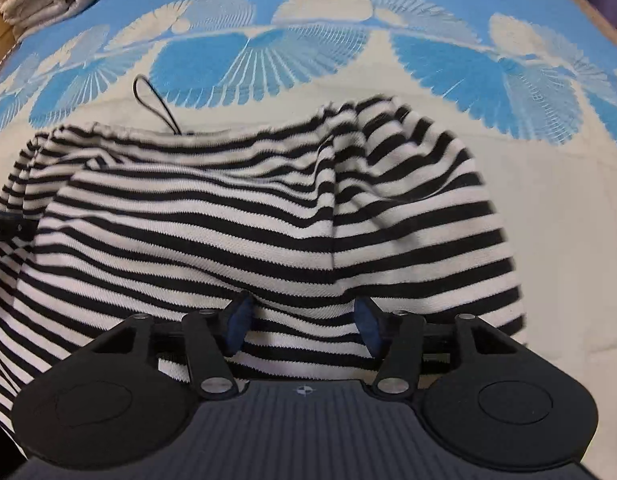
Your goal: Fold small clothes
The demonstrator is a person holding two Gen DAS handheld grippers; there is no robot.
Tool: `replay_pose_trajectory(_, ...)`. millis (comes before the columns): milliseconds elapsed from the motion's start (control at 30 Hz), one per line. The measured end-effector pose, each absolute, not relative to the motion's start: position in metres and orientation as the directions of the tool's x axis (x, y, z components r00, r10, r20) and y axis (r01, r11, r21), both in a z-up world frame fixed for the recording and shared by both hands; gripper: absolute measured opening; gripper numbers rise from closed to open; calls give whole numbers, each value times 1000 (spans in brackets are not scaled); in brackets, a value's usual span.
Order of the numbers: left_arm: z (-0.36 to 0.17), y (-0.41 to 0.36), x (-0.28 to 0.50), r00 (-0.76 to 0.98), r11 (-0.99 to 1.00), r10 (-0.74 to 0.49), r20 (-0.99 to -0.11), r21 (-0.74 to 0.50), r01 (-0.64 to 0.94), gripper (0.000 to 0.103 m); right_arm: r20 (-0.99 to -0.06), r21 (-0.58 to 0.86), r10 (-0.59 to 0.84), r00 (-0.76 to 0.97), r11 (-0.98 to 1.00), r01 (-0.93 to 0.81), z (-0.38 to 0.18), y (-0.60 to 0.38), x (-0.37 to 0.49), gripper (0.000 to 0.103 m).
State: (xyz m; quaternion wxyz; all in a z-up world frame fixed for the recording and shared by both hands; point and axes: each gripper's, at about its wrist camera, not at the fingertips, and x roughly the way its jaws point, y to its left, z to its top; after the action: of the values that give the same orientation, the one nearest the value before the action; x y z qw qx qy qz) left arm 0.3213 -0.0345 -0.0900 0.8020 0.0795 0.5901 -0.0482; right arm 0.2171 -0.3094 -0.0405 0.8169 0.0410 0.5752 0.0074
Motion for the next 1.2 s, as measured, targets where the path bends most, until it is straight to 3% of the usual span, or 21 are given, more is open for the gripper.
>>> replay_pose_trajectory(100, -60, -46, 306, 373, 967, -1, -928, 93, 235, 45, -906, 97, 67, 418, 994, 52, -12, -316, 206, 56)
replay_pose_trajectory(233, -34, -69, 278, 394, 920, -148, -907, 20, 391, 49, -882, 98, 32, 469, 988, 118, 8, -340, 190, 56)
replay_pose_trajectory(433, -52, -113, 249, 291, 819, -211, -933, -6, 574, 49, -932, -12, -96, 348, 971, 237, -17, -376, 185, 56)
replay_pose_trajectory(567, -88, -128, 250, 263, 816, -129, -956, 49, 576, 53, -960, -61, -121, 251, 970, 235, -45, -385, 187, 56)
replay_pose_trajectory(733, -76, -128, 249, 294, 836, -115, -949, 68, 545, 54, -931, -49, -130, 342, 970, 237, -19, -378, 180, 56)
replay_pose_trajectory(900, -41, -109, 246, 347, 857, -164, -923, 40, 513, 54, -859, 71, -19, 512, 985, 156, 30, -354, 154, 57)
replay_pose_trajectory(1067, -38, -83, 246, 345, 887, -126, -930, 51, 460, 53, -880, 204, 171, 442, 978, 28, 17, -317, 142, 58)
replay_pose_trajectory(1133, -37, -72, 245, 343, 897, -113, -933, 53, 440, 53, -935, 143, 150, 323, 989, -46, -8, -301, 143, 58)
replay_pose_trajectory(1200, -35, -61, 243, 340, 903, -111, -934, 48, 426, 53, -969, 8, 34, 244, 994, -106, -30, -291, 139, 59)
